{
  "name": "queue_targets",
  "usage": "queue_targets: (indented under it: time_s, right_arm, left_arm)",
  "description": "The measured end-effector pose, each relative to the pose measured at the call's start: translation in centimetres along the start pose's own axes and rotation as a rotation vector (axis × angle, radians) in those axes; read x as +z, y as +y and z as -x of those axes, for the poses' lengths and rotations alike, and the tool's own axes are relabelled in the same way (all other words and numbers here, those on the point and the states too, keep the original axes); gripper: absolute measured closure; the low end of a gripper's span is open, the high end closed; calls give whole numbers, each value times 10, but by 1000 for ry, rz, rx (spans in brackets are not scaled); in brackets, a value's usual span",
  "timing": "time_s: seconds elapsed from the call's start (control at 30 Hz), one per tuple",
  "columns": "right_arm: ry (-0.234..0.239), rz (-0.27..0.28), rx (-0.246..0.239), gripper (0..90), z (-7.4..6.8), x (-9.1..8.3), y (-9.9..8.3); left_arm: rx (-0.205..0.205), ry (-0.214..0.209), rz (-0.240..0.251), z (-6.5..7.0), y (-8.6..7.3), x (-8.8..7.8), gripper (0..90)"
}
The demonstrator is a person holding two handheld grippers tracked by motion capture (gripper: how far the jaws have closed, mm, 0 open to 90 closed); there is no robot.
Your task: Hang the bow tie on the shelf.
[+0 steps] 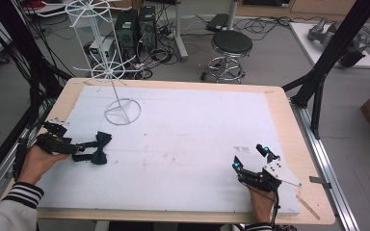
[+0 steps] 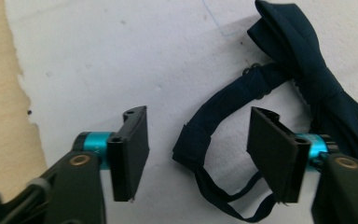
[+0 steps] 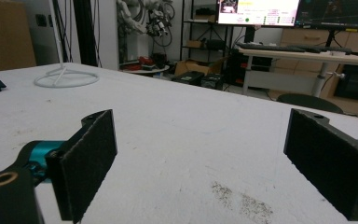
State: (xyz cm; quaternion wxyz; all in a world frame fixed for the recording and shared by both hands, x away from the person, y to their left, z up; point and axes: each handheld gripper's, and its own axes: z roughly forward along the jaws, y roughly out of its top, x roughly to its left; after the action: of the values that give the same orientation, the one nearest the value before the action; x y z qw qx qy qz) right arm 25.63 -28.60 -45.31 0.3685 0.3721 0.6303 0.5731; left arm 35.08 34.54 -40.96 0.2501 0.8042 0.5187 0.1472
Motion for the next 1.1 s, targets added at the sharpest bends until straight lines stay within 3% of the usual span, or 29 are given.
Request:
queue_targets:
  time_s: [0.17,0.4,0.73,1.1]
  right_arm:
    - [-1,-1,1,85,0,0,0]
    - [0,0,4,85,0,0,0]
    - [-1,-1,4,85,0,0,0]
    - [-1,0,4,84,0,0,0]
  left_arm:
    - [-3,-5,-18,-1,0,1,458]
    - [-9,-5,-42,-1,1,3,468]
    - [-6,-7,-70,1,2,6,621]
    - [-4,6,-94,0,3,9,683]
